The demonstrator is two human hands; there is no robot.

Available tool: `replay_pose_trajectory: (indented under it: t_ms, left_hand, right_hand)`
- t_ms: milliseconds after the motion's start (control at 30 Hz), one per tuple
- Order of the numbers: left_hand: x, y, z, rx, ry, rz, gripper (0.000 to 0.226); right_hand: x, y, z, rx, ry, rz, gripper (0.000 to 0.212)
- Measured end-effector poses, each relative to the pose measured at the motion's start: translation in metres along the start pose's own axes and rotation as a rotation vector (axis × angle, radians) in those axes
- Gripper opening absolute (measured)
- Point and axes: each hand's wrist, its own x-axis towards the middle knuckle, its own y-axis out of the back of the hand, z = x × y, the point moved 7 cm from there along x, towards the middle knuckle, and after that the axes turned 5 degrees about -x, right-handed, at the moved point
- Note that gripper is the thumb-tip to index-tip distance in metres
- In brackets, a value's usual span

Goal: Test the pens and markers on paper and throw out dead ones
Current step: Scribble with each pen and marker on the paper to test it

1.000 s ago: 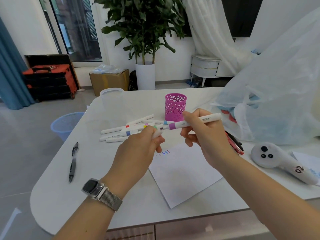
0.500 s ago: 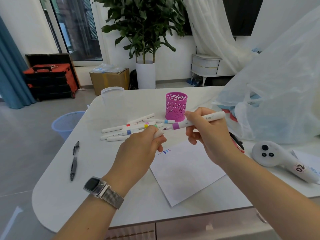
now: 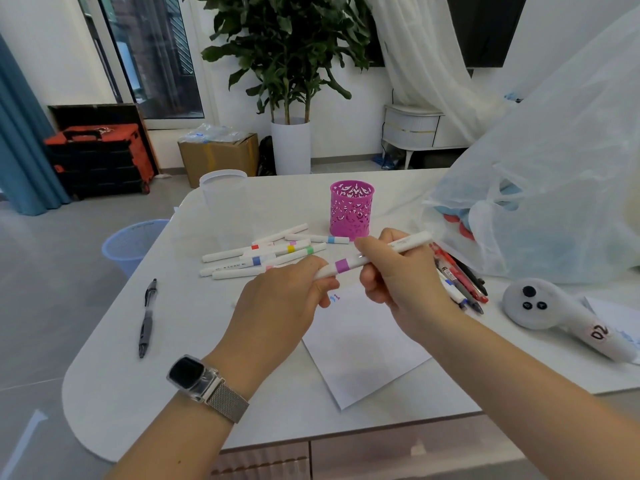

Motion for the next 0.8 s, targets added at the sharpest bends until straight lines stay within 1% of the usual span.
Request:
replay_pose_trajectory:
  t_ms: [67, 167, 267, 367, 467, 533, 600, 667, 700, 733, 800]
  left_hand:
    - [-0.002, 0.0, -0.001, -0.051, -0.003, 0.032, 0.012]
    - [-0.004, -0.004, -0.004, -0.024, -0.015, 0.017, 0.012]
    - [-0.007, -0.008, -0.006, 0.043, -0.033, -0.034, 0.016]
    - [-0.009, -0.011, -0.006, 0.076, -0.05, -0.073, 0.014]
    - [-0.008, -0.009, -0.003, 0.085, -0.062, -0.074, 0.014]
    - [-0.005, -0.007, -0.003, 0.111, -0.036, -0.073, 0.015]
    - [0.0, -0.005, -0.009, 0.152, 0.007, -0.066, 0.015]
    - [0.006, -0.003, -0.025, 0.18, 0.066, -0.042, 0.014]
    - [0.009, -0.003, -0.039, 0.2, 0.119, -0.046, 0.019]
    - [0.01, -0.003, -0.054, 0.23, 0.176, -0.06, 0.029]
    - [0.013, -0.003, -0.084, 0.307, 0.281, -0.096, 0.042]
  right_hand:
    - [-0.004, -0.005, 0.011, 0.123, -0.092, -0.009, 0.037]
    - [-0.009, -0.009, 0.022, 0.192, -0.153, -0.001, 0.039]
    - [-0.012, -0.009, 0.03, 0.217, -0.181, 0.009, 0.038]
    - [-0.016, -0.009, 0.037, 0.215, -0.214, 0.011, 0.038]
    - [-0.016, -0.008, 0.036, 0.216, -0.211, 0.011, 0.037]
    - [-0.013, -0.01, 0.03, 0.177, -0.186, -0.009, 0.037]
    - [-0.004, -0.01, 0.019, 0.092, -0.14, -0.036, 0.034]
    - [0.009, -0.001, 0.006, -0.023, -0.047, -0.019, 0.026]
    - [0.017, 0.009, -0.002, -0.12, 0.027, 0.006, 0.024]
    - [0.023, 0.02, -0.009, -0.262, 0.117, 0.034, 0.023]
    - [0.032, 0.044, -0.016, -0.649, 0.294, 0.104, 0.02]
